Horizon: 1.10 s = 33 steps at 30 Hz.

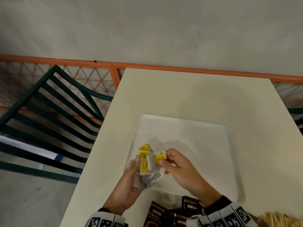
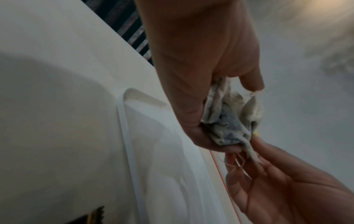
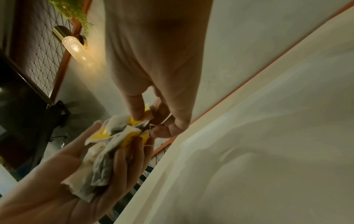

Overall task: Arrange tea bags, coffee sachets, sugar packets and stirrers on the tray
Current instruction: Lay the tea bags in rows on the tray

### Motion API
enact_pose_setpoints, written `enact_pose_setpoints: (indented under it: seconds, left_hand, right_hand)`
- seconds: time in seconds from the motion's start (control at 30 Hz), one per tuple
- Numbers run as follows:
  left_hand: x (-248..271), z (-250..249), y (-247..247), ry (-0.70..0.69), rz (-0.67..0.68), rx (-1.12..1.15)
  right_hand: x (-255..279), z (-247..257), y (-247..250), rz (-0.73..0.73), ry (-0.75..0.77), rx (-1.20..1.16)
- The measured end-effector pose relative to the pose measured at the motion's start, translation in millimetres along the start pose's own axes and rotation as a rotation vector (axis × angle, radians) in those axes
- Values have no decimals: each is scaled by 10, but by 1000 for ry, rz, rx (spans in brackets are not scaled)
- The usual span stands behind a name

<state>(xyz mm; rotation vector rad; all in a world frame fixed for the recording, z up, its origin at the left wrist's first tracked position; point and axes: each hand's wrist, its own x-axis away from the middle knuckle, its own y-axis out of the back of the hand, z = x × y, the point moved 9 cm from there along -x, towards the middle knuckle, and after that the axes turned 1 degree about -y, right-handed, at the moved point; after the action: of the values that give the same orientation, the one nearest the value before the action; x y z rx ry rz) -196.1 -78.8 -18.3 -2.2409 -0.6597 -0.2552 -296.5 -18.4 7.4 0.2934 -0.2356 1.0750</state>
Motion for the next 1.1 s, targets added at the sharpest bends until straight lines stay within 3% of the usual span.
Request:
enact_pose_setpoints:
  seconds: [0.13,0.23,0.37,0.5,0.73,0.93,1.0,1.1]
  left_hand:
    - [-62,-162,34,-52,58,-27]
    - [-159,-249,194,-87,-35,2]
    - [-269,-353,458,-142,-187,47]
    - [-281,-476,741,-167,-316,-105]
    - [-225,-581,1100,-142,-463,-293]
    - [-158,-457,1285,-95,-520,-291]
    - [-175,-471,1276,-112,-516,-288]
    - [-232,-487,1222,-137,-497,-295]
  right_hand:
    - [-167,-9,-30,-3,-45,1]
    - [-315,20,-18,-6,-40,-142]
    - [-596,45,145,-125,-38,-256]
    - [-943,127,232,-186,-2,-31]
    - [-1441,54,53,-102,2,538]
    - [-1199,169,-5,-237,231,928]
    - [-1060,149,-125,-203,294,998]
    - [-981,-43,-303,-74,272,1046]
